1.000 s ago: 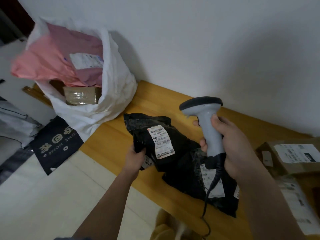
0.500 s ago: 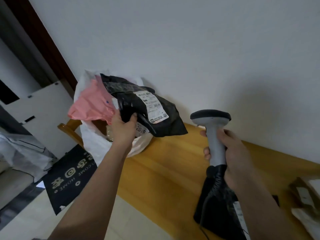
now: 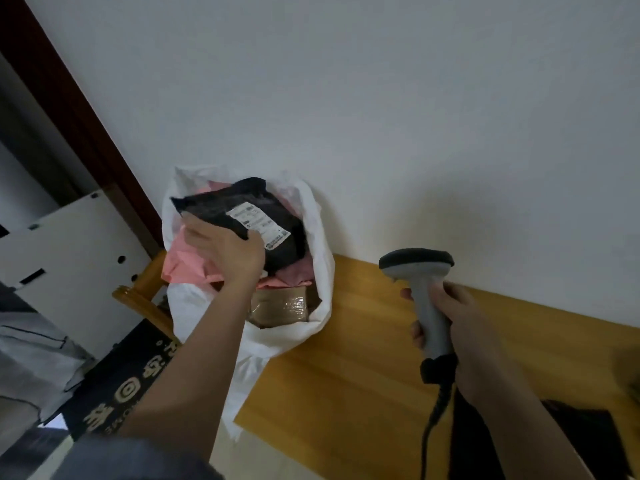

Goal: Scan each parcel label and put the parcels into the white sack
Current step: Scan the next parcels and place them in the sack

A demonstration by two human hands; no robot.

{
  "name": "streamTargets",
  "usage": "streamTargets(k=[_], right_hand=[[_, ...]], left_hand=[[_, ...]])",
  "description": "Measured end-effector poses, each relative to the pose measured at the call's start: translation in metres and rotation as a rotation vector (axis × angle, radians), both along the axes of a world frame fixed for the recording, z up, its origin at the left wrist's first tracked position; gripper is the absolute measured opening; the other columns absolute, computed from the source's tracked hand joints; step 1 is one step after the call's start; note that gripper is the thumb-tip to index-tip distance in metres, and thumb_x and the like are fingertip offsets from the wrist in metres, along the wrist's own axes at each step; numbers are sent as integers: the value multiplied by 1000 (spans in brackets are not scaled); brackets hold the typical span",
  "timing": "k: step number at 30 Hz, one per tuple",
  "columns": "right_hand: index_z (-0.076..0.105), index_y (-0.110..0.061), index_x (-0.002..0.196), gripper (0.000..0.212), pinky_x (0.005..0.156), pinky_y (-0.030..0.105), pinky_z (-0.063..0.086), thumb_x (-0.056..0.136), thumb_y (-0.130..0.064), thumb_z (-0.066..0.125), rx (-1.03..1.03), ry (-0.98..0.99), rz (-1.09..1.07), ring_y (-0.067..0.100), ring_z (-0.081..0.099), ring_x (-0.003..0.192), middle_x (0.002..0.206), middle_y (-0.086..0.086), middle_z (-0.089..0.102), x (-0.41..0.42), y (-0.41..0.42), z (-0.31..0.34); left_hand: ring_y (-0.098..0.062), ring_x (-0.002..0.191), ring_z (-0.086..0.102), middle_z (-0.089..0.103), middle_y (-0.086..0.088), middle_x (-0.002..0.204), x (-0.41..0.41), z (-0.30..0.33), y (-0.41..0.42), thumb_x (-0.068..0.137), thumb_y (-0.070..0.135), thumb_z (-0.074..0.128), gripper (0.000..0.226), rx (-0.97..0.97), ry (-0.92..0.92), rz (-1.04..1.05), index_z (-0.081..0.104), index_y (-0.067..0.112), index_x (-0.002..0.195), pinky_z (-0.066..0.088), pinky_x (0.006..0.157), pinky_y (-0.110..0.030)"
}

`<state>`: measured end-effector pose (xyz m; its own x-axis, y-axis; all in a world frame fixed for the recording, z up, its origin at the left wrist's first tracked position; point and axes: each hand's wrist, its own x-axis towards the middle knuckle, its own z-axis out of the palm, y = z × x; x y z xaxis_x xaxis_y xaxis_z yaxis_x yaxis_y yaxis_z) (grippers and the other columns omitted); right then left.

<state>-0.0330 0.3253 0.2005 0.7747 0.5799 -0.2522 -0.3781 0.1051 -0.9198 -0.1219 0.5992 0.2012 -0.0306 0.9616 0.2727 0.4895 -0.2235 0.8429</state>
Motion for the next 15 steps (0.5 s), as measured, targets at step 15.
streamTargets(k=[15], right_hand=[[56, -11, 118, 24, 50, 32, 44, 103, -26, 46, -97, 16, -85, 19, 53, 51, 109, 11, 68, 14, -34, -10]], left_hand=[[-32, 149, 11, 23, -11, 159, 42, -57, -58, 102, 39, 39, 53, 195, 762, -677, 33, 15, 148, 5, 119, -52]])
